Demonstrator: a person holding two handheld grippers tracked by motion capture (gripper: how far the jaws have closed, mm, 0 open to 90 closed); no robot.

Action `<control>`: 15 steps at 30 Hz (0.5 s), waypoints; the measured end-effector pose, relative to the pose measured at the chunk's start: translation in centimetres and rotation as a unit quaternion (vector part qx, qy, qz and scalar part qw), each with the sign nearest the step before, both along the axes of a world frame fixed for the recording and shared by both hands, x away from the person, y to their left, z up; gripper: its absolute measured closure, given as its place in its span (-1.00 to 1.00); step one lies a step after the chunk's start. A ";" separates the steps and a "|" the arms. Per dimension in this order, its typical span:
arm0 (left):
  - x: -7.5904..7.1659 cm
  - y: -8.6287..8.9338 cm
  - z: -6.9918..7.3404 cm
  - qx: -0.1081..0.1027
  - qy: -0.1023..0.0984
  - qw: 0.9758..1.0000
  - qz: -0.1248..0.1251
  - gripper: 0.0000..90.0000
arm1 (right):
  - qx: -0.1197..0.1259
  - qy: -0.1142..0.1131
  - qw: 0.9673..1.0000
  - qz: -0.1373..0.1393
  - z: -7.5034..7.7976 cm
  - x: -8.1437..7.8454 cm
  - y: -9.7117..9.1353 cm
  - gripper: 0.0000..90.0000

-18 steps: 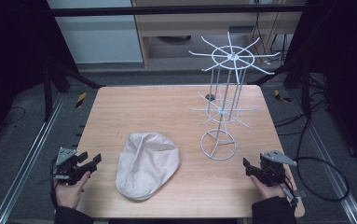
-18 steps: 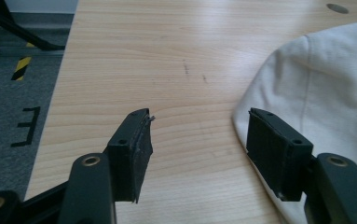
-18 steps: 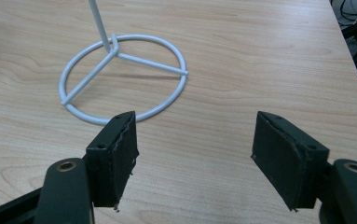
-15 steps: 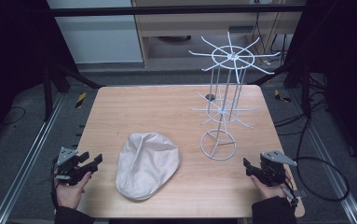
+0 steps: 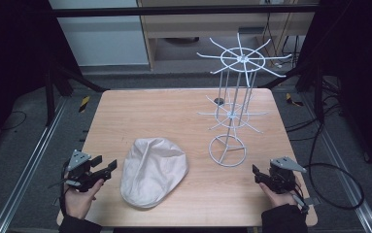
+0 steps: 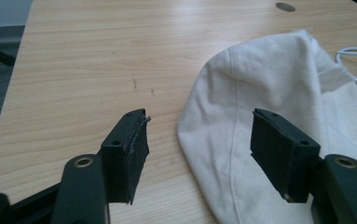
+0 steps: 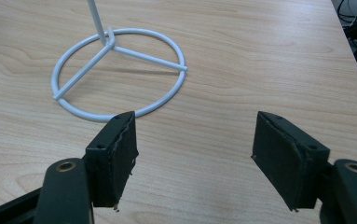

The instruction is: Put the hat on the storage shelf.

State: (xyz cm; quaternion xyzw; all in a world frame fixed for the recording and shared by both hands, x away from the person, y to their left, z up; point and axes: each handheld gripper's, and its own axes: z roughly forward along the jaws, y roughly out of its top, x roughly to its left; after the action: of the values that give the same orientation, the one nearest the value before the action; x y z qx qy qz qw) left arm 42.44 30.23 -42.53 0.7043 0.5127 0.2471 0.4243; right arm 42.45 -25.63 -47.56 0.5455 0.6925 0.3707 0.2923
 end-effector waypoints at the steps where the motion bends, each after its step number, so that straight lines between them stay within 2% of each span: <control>1: 0.0 -0.1 0.2 0.002 -0.001 1.000 -0.001 -0.21 | -0.001 0.000 1.000 0.000 0.0 0.0 0.0 -0.33; 4: 0.1 -0.7 0.7 0.005 -0.008 1.000 -0.011 -0.27 | -0.004 0.004 1.000 0.002 -0.2 0.1 0.1 -0.36; 11: 0.3 -1.3 1.1 0.009 -0.006 1.000 -0.023 -0.30 | -0.003 0.001 1.000 0.007 -0.2 0.1 0.3 -0.38; 15: 0.3 -1.6 1.9 0.009 -0.011 0.999 -0.030 -0.31 | -0.005 0.002 1.000 0.011 -0.3 0.2 0.3 -0.38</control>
State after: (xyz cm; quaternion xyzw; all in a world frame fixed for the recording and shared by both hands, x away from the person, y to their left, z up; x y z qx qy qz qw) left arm 42.75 28.61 -40.67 0.7203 0.4847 0.2462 0.4309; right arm 42.68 -25.30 -47.84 0.5370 0.7011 0.3692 0.2894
